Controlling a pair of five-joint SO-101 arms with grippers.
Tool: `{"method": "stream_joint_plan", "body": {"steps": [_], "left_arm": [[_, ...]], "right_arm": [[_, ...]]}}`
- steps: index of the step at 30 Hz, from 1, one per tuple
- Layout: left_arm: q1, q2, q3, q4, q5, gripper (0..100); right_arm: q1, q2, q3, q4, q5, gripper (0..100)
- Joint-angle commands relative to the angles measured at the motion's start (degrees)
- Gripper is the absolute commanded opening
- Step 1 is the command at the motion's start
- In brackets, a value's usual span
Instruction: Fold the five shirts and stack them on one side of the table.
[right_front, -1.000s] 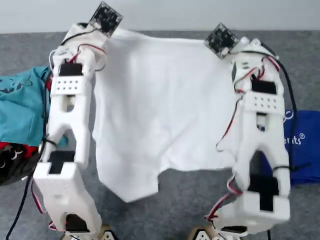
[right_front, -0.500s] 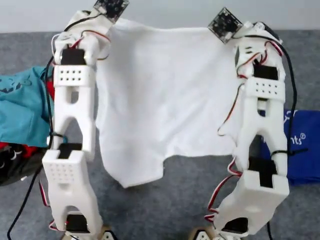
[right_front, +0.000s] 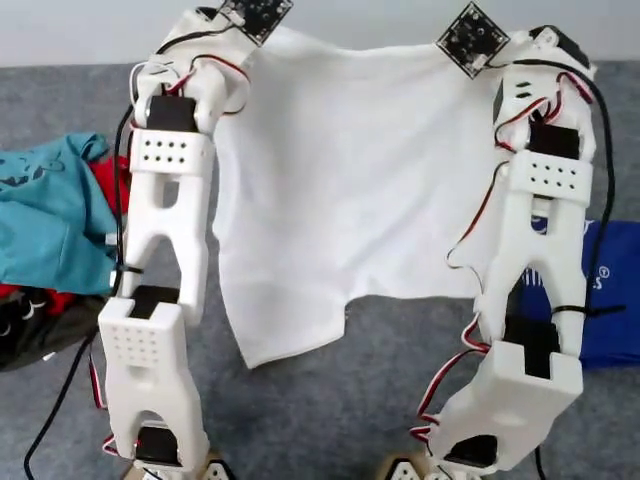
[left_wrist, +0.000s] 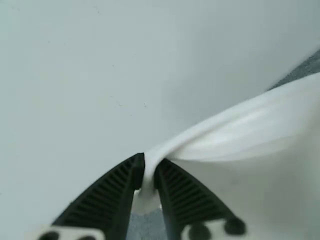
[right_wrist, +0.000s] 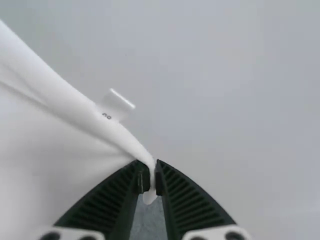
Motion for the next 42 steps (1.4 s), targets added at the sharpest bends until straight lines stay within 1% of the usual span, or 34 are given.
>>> {"method": "stream_joint_plan", "body": {"steps": [1,4,8,13,15,19,22,24,27,31,34,37,42], "left_arm": [[0.35,-1.23,-2.86,5.89,-0.53,1],[0.35,-1.49,-3.12,13.98,-0.62,1],[0.35,-1.41,-6.29,29.45,-0.70,1],[0.88,-1.41,-10.33,47.30,-0.79,1],[1.23,-1.41,-10.68,52.75,-1.14,1],[0.62,-3.96,-4.88,52.66,-1.05,1],[1.58,-10.02,6.20,52.66,-1.49,1],[2.81,-15.03,15.78,52.66,-2.20,1],[4.92,-21.63,29.32,52.31,-2.81,1],[6.24,-27.96,41.54,52.31,-2.73,1],[6.15,-31.12,47.87,52.31,-2.73,1],[6.33,-33.05,52.97,52.31,-2.73,1],[8.70,-33.93,60.35,52.31,-2.73,1]], "right_arm": [[0.57,-1.10,-3.52,6.90,0.44,1.0],[1.01,-1.54,-3.69,16.75,0.44,1.0],[0.92,-4.18,-3.52,30.20,0.44,1.0],[0.84,-5.67,-3.52,42.59,0.35,1.0],[0.92,-5.67,-3.52,47.52,0.44,1.0],[0.92,-5.41,-3.52,56.48,0.44,1.0],[0.92,-5.14,-3.43,60.97,0.44,1.0],[1.01,-5.05,-3.16,62.37,0.44,1.0],[1.10,-5.14,-0.35,62.46,0.53,0.9],[2.77,-5.14,3.08,61.93,1.76,0.9],[4.97,-5.14,4.31,61.93,3.60,0.9],[6.64,-5.14,4.66,62.11,3.69,0.9],[7.60,-5.58,4.66,62.64,4.13,0.9]]}}
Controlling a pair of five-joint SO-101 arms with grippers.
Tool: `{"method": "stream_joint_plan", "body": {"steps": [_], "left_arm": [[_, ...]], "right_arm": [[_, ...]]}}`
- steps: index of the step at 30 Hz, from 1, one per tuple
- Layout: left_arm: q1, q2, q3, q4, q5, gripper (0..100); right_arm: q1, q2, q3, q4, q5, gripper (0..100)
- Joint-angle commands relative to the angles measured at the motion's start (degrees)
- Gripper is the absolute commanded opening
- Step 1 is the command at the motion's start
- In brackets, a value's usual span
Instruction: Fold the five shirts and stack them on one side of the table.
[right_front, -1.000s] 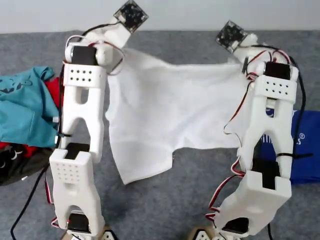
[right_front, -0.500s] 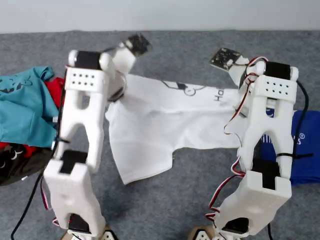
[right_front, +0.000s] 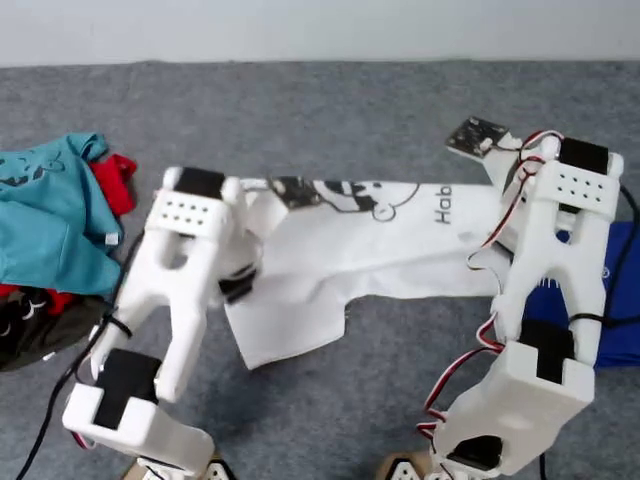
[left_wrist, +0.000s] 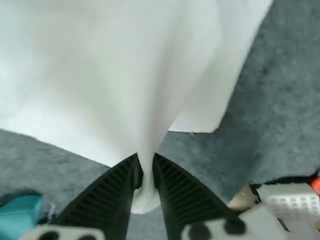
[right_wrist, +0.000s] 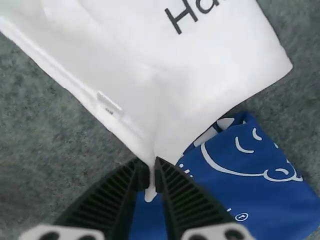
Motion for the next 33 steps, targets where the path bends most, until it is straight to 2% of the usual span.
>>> {"method": "stream_joint_plan", "body": {"steps": [1,5,8,11,14,17,24,28,32,33], "left_arm": [[2.20,-3.16,3.03,1.58,-0.53,1],[5.98,-3.08,5.14,0.53,-0.44,2],[6.24,-2.73,5.49,-1.67,2.02,2],[6.33,-3.16,5.49,-1.41,4.75,11],[6.51,-4.48,5.23,-0.18,8.70,15],[6.68,-7.74,5.32,0.35,9.05,16],[5.10,-14.95,4.44,-1.93,11.08,16],[1.23,-16.18,3.30,-10.37,16.62,14],[-0.44,-15.21,3.56,-19.43,21.19,2],[-0.44,-14.33,3.56,-20.75,22.07,1]], "right_arm": [[1.45,-5.41,-0.35,0.48,1.58,0.9],[1.80,-5.49,-0.35,0.48,2.81,0.9],[1.80,-5.49,-0.35,0.48,2.81,0.9],[1.80,-5.58,-0.70,2.33,2.81,2.1],[1.80,-5.76,-0.88,5.76,2.73,9.5],[2.24,-7.34,-1.67,7.52,2.46,15.1],[1.19,-10.86,-1.67,6.20,2.37,15.2],[0.22,-10.07,-1.32,1.54,-5.71,13.2],[-4.26,-6.55,-1.32,-1.71,-13.89,0.1],[-5.49,-5.58,-1.32,-1.71,-15.47,1.4]]}}
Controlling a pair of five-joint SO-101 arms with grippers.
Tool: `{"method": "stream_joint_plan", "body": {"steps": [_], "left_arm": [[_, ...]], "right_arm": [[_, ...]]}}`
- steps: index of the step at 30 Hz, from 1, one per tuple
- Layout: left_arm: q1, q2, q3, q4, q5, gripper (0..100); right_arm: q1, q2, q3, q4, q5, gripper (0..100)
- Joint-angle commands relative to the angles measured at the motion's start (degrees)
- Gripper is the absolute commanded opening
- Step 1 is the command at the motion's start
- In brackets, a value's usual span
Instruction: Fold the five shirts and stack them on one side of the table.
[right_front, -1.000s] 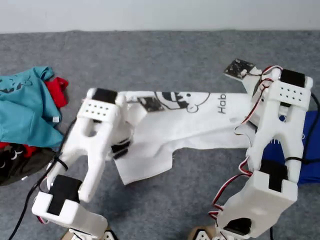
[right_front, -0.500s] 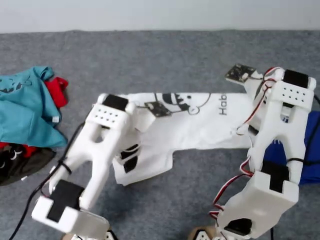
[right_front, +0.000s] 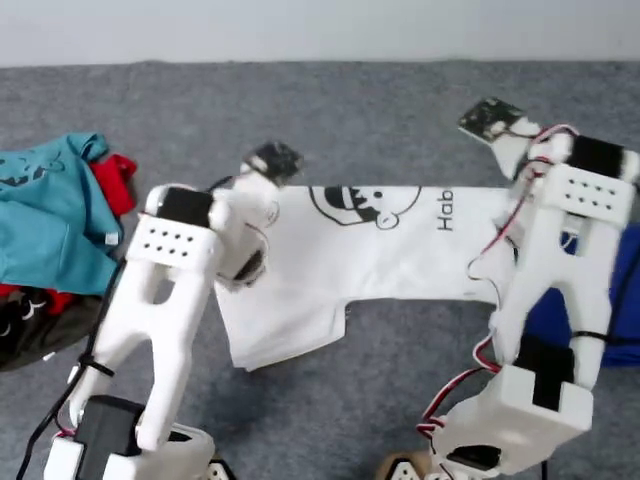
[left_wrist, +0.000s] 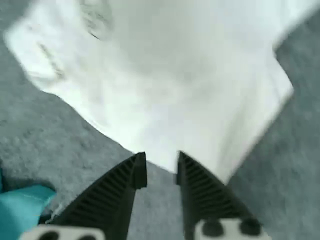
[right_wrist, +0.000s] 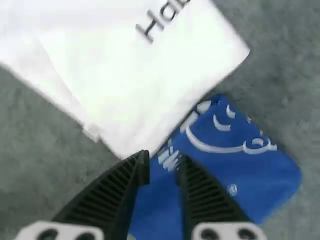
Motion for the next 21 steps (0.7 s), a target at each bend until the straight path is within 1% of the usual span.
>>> {"method": "stream_joint_plan", "body": {"steps": [1,4,6,10,14,17,19,21], "left_arm": [[-0.62,0.26,-2.07,-6.33,3.60,2],[-1.14,4.92,-2.33,-8.79,6.86,1],[-1.23,7.91,-2.33,-12.04,8.00,1],[-1.23,14.07,-2.42,-21.80,8.00,1],[-1.85,21.10,-3.38,-31.30,7.91,1],[-4.57,27.69,-8.48,-31.12,7.91,1],[-6.77,32.35,-12.97,-28.66,7.91,1],[-8.18,35.69,-18.15,-24.53,7.82,1]], "right_arm": [[-4.53,1.27,-1.32,-1.54,-6.68,2.0],[-8.40,3.12,-1.32,-1.54,-12.31,0.9],[-10.15,4.44,-1.58,-2.59,-14.68,0.9],[-10.68,9.01,-1.41,-11.21,-18.11,1.0],[-9.27,15.60,-1.76,-21.14,-18.64,1.0],[-8.22,20.26,-1.76,-26.95,-18.46,1.0],[-7.52,23.34,-1.76,-29.58,-18.37,1.0],[-6.64,25.71,-1.76,-31.25,-18.37,1.0]]}}
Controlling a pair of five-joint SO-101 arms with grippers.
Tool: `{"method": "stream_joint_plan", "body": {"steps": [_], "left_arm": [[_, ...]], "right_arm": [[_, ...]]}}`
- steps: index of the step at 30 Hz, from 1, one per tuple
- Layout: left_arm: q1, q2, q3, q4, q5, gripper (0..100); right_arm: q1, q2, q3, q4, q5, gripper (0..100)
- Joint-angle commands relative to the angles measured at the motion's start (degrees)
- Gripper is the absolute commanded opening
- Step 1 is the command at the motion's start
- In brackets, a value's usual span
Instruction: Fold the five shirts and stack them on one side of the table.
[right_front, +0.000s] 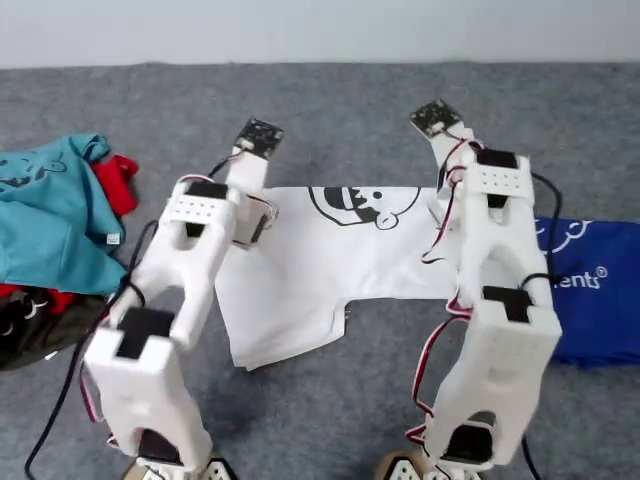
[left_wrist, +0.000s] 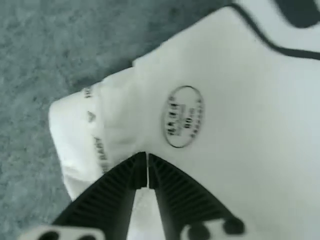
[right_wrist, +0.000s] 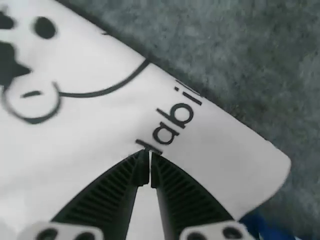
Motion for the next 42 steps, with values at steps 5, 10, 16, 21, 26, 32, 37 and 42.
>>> {"method": "stream_joint_plan", "body": {"steps": [5,10,16,21,26,32,37,42], "left_arm": [[-2.81,8.53,-17.45,12.13,-3.25,1],[-2.90,4.84,-19.82,17.14,-3.52,1],[-2.90,-6.86,-19.56,18.55,-3.43,1],[-6.95,-13.98,-19.30,22.42,-3.34,1],[-14.86,-16.62,-15.25,25.41,-3.52,1],[-23.82,-21.10,-5.85,24.00,-3.52,1],[-27.25,-29.19,10.15,14.95,-2.99,1],[-27.16,-37.01,28.26,0.26,2.55,1]], "right_arm": [[2.86,3.30,-2.90,-2.42,-0.62,1.0],[2.68,0.84,-6.24,2.15,-0.62,1.0],[-0.13,-4.88,-9.85,10.51,-0.53,1.0],[-5.85,-10.15,-10.02,20.26,-0.35,1.0],[-13.05,-14.90,-10.02,30.64,-0.26,1.6],[-23.69,-16.75,-9.76,42.59,-0.26,1.7],[-31.96,-19.21,-4.31,42.68,-0.79,10.3],[-40.40,-20.70,0.79,40.31,-2.20,13.0]]}}
